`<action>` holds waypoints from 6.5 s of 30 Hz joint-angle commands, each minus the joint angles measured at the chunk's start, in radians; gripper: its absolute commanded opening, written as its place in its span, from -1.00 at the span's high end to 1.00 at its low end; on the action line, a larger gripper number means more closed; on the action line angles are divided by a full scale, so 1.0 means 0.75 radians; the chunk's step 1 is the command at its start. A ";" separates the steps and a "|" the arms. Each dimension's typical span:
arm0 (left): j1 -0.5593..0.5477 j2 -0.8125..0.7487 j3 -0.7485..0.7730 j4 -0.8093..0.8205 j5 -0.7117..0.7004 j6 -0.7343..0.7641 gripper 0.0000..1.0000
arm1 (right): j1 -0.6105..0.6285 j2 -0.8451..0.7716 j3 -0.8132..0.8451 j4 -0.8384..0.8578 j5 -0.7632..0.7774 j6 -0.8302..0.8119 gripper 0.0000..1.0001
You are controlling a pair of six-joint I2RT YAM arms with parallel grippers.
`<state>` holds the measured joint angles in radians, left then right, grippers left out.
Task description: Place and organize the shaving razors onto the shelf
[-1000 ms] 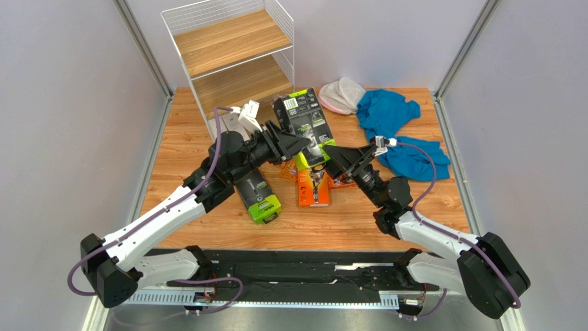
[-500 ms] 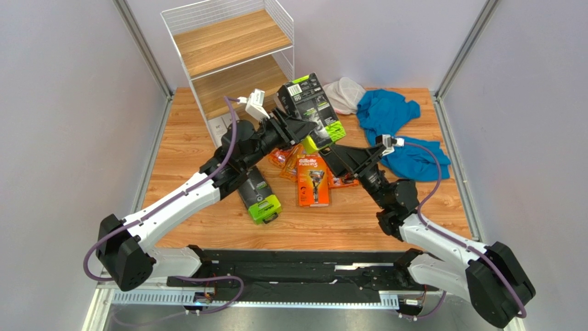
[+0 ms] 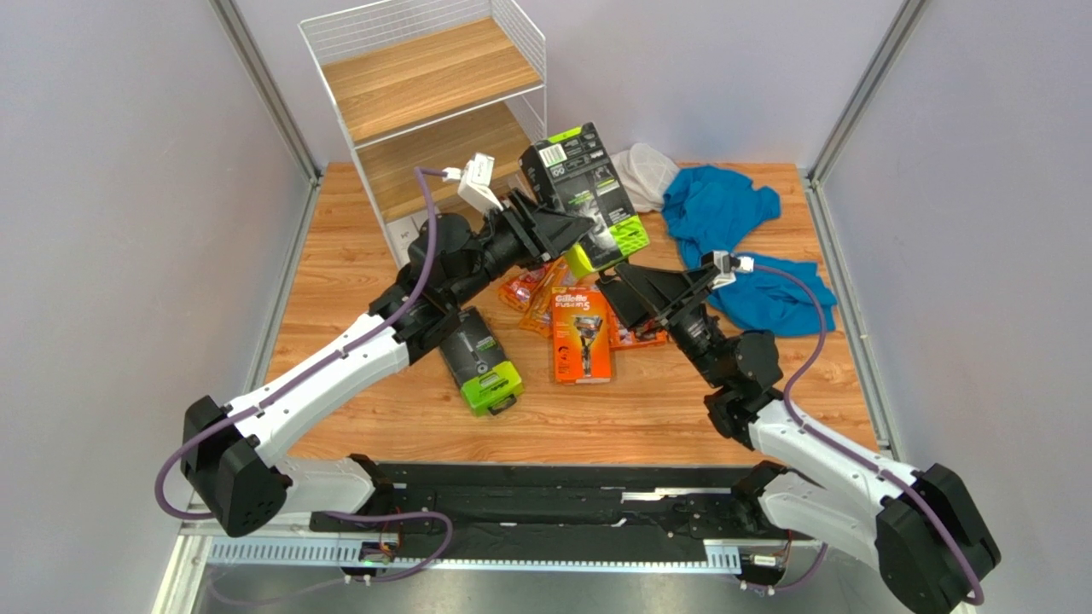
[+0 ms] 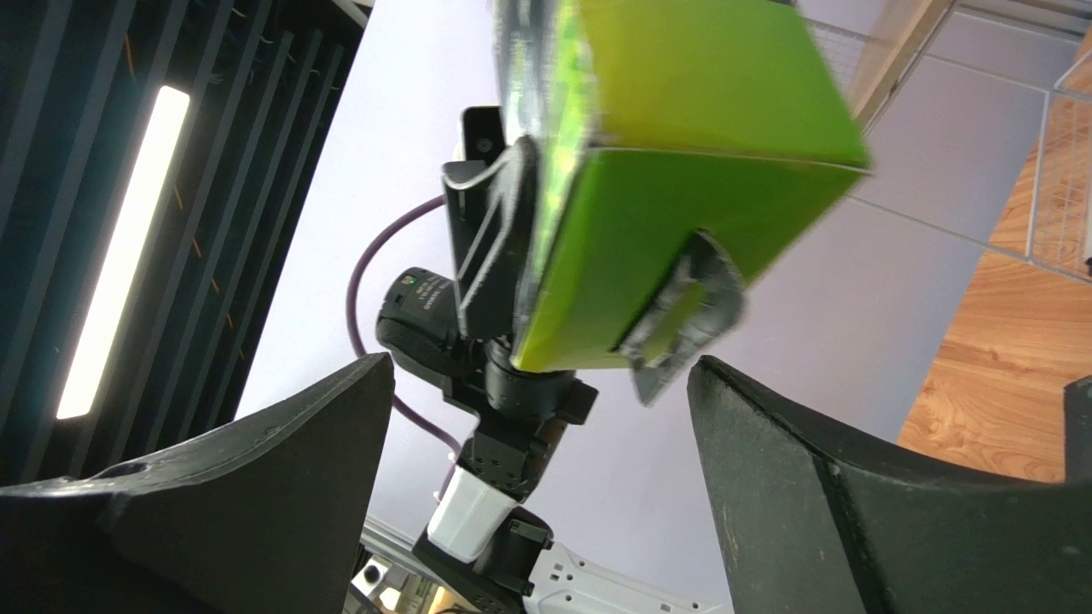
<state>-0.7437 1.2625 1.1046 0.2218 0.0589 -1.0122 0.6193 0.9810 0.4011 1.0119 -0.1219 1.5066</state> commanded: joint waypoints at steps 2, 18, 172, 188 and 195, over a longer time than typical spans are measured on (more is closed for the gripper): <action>0.000 -0.023 0.174 0.124 0.056 0.069 1.00 | -0.036 -0.077 0.136 -0.289 -0.046 -0.023 -0.82; 0.000 0.057 0.323 0.005 0.222 0.120 1.00 | -0.130 -0.089 0.179 -0.206 -0.158 -0.131 -0.98; 0.253 -0.166 0.771 -1.284 -0.189 0.840 -0.28 | 0.046 1.582 2.746 -1.374 -0.424 -0.229 -0.39; 0.419 -0.023 0.773 -0.901 0.001 0.730 1.00 | 0.025 1.576 2.715 -1.372 -0.480 -0.217 -0.41; 0.476 0.129 0.896 -0.932 -0.019 0.685 1.00 | 0.025 1.578 2.721 -1.366 -0.506 -0.215 -0.42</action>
<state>-0.4114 1.3231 1.7336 -0.5198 0.0444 -0.4702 0.6430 2.2253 2.4348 -0.0628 -0.4675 1.3361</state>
